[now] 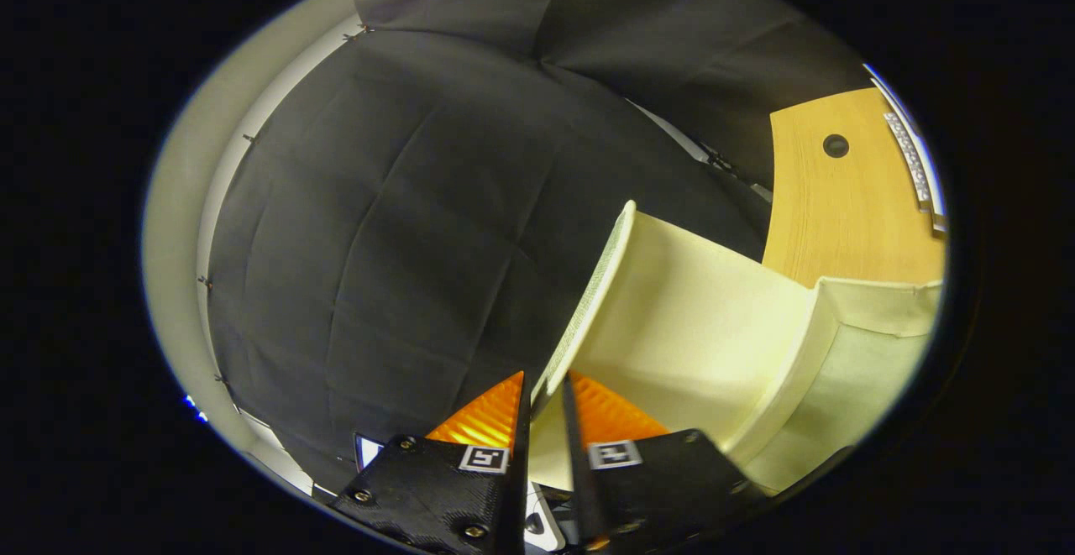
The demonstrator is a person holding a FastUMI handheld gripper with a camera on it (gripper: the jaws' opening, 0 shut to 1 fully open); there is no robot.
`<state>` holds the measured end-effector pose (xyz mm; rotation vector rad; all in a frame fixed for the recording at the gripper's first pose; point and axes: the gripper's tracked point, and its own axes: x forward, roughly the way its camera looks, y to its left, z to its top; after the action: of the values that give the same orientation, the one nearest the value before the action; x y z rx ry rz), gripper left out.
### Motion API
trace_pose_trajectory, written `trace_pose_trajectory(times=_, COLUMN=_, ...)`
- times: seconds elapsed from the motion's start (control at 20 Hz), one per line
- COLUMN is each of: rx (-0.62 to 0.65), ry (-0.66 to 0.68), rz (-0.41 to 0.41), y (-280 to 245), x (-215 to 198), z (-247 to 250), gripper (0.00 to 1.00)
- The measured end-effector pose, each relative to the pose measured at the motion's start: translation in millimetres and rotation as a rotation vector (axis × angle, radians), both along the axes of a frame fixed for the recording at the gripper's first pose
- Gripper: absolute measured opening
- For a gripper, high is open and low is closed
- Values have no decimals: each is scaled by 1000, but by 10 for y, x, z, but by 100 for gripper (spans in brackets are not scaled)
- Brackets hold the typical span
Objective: Open the storage box then place both shoes into the box .Put the left shoe in first, then the right shoe, with the right side of both shoes facing outward in a uniform manner.
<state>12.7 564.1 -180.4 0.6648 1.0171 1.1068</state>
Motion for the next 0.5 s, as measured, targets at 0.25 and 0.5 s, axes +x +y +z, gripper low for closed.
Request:
trace_pose_trajectory(times=0.25, rx=6, ry=-8, rz=-43, y=-37, x=146, z=-83, gripper=73)
trace_pose_trajectory(times=0.5, rx=4, ry=-29, rz=-108, y=-479, x=245, z=71, gripper=73)
